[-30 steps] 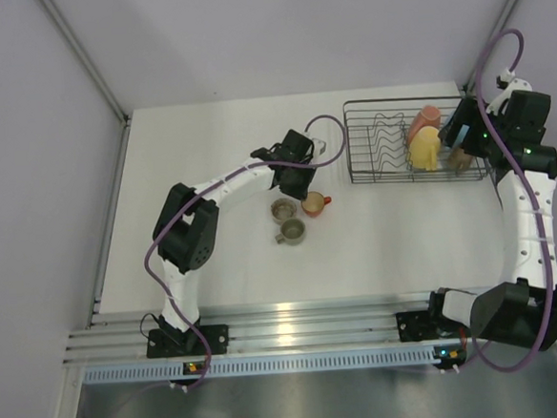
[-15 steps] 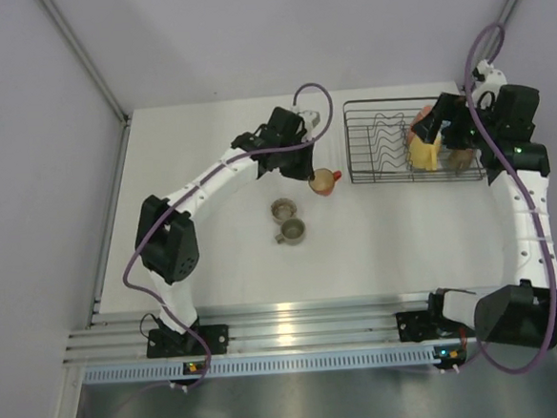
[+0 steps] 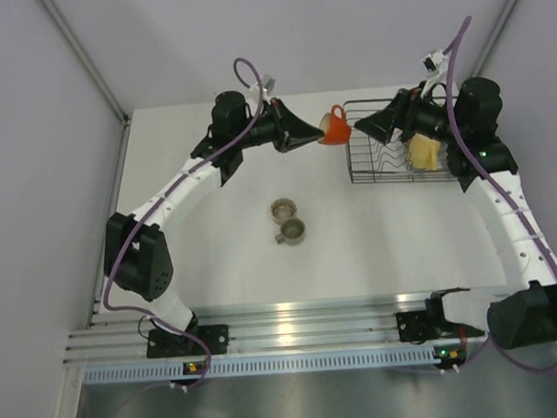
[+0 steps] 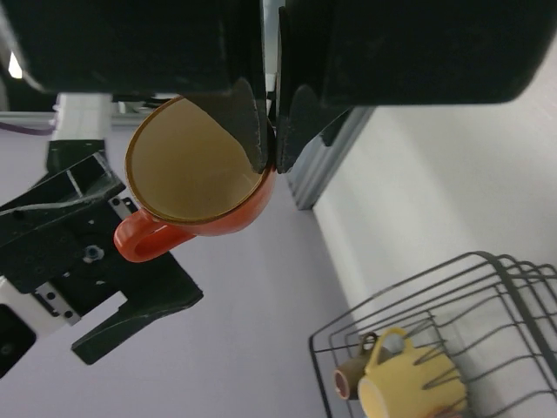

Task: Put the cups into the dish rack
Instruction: Pass the cup from the left arm to the right

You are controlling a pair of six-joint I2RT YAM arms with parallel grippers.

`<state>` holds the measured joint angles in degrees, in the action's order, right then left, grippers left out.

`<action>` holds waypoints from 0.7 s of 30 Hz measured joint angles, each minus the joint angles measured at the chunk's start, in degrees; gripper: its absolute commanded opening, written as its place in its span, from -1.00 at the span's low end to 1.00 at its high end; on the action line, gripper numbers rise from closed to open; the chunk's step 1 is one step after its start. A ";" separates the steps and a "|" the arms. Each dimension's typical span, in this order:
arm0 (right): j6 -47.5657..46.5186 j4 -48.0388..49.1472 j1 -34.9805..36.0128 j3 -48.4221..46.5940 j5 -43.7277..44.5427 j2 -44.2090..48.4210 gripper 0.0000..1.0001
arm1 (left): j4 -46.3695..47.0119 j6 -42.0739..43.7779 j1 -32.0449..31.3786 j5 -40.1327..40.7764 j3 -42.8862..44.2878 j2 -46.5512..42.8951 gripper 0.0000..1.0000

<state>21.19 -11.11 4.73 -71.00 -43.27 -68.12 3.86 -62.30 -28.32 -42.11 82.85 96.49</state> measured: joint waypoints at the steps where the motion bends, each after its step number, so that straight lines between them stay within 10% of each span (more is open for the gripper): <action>1: 0.72 1.01 0.57 -0.02 -0.76 -0.07 0.70 | 3.15 -3.58 0.17 -1.09 -1.03 0.22 -1.00; 11: 5.01 7.34 6.10 -0.37 -3.93 -1.99 0.69 | 27.41 -27.91 -0.17 -4.81 -3.08 1.95 -1.00; 21: 6.51 10.03 7.04 -0.96 -4.50 -3.32 0.68 | 33.05 -33.51 -0.24 -4.61 -4.09 2.40 -1.00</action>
<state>27.70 -1.08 11.77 -71.96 -47.77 -71.44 36.91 -95.81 -28.56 -46.72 78.76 98.89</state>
